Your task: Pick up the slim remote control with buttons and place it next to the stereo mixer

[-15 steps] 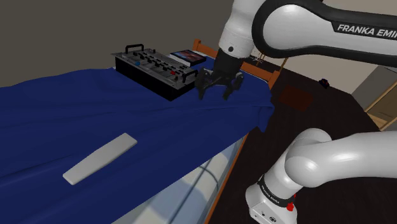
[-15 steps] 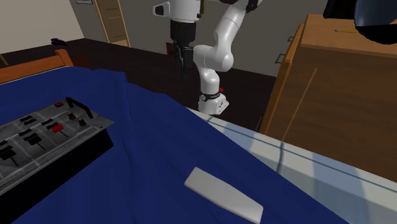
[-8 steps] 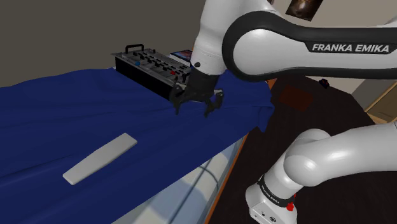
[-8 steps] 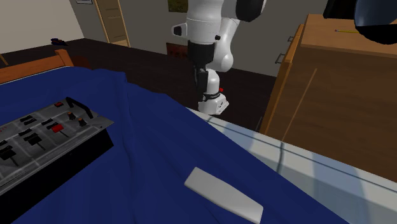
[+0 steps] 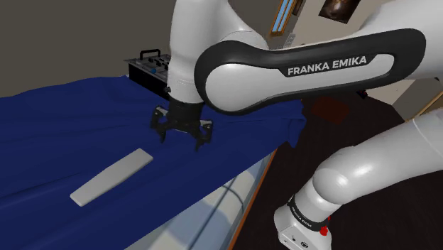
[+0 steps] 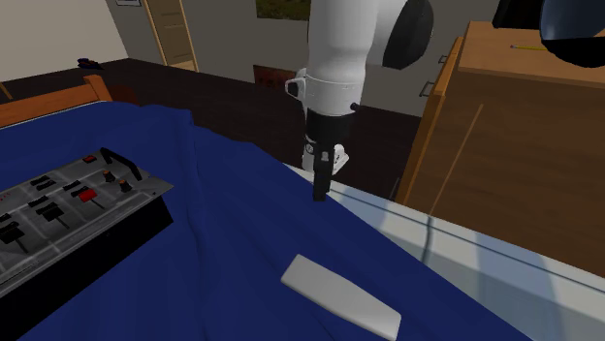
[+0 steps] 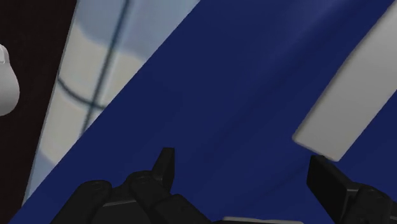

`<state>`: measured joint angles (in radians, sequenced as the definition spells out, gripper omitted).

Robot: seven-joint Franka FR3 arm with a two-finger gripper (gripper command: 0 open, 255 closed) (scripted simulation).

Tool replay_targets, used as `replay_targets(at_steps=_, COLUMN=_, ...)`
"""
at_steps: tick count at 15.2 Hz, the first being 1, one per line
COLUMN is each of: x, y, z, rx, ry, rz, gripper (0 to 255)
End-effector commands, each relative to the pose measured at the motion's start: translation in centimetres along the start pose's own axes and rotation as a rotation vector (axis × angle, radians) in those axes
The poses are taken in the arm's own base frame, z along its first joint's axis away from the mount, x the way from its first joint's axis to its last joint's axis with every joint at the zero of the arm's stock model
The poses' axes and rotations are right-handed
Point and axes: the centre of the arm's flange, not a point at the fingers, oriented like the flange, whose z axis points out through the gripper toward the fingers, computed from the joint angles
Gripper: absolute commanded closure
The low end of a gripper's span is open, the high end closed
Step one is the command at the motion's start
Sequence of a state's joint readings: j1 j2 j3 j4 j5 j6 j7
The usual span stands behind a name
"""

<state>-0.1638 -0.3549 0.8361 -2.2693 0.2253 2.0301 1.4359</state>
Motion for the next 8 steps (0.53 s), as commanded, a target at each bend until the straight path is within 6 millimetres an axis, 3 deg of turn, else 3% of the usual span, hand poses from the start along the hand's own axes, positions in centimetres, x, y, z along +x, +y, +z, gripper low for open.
replay_targets(at_steps=1, x=-1.2, y=-1.9, z=1.3, rx=-0.001, ry=-0.008, rz=0.066, gripper=0)
replay_targets(at_steps=8, x=-3.8, y=-9.8, z=5.4, rx=-0.011, ry=-0.03, rz=0.274, gripper=0)
